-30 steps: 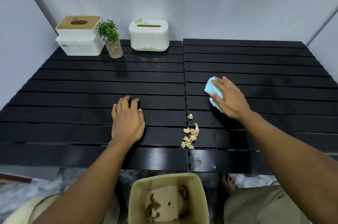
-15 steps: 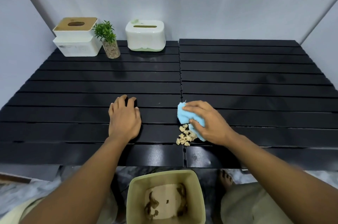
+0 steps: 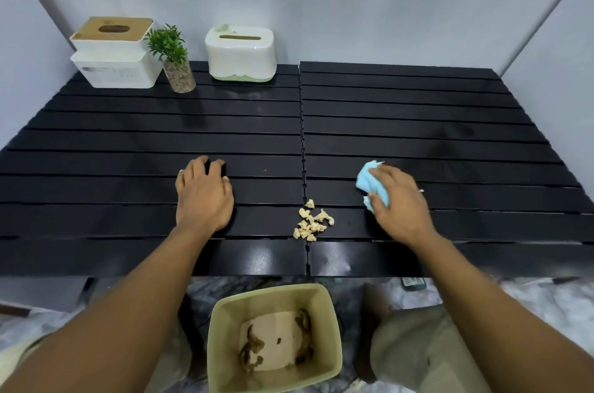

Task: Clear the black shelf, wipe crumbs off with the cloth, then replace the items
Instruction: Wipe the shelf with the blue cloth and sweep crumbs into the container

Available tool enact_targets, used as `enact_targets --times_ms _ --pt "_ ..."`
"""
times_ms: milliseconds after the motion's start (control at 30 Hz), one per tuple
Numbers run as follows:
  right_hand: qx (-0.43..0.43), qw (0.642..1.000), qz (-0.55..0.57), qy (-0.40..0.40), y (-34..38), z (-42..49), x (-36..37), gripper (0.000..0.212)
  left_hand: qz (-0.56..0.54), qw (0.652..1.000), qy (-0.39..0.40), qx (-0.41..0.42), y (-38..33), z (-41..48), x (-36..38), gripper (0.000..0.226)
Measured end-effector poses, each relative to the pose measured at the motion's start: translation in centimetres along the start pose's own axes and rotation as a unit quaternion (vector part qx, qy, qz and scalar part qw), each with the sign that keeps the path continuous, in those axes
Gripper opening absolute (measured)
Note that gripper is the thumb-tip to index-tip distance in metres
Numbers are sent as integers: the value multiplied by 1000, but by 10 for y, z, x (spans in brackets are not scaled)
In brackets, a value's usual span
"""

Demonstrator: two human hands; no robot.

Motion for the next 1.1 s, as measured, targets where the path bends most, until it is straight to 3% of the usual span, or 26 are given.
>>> enact_targets --times_ms 133,300,367,467,600,800,933,1100 --pt "-46 999 26 13 62 -22 20 48 -9 1000 8 9 -1 -5 -3 39" --pt "-107 982 154 29 99 -43 29 45 0 991 39 127 -7 -37 -7 44" --pt "-85 972 218 -25 89 -33 22 43 15 990 36 134 -1 -54 -7 49" --pt "-44 977 192 -81 68 5 18 42 11 995 25 101 5 -60 -7 52" --pt "-43 993 109 -11 63 61 36 46 -3 996 25 87 2 -59 -6 43" --pt "-191 972 86 102 99 106 63 47 -9 997 19 79 3 -59 -6 44" --pt "-252 954 100 124 103 87 60 39 -1 997 13 82 4 -56 -4 43" --pt "-257 949 131 129 115 43 54 38 3 997 10 83 4 -55 -4 45"
Point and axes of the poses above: each hand's wrist, its own z-axis towards the middle knuckle, its own x-axis out of the palm, y = z × x, the point moved 3 cm from there along z, towards the middle knuckle, and after that the axes turned 11 degrees about -x, right-handed, at the moved point
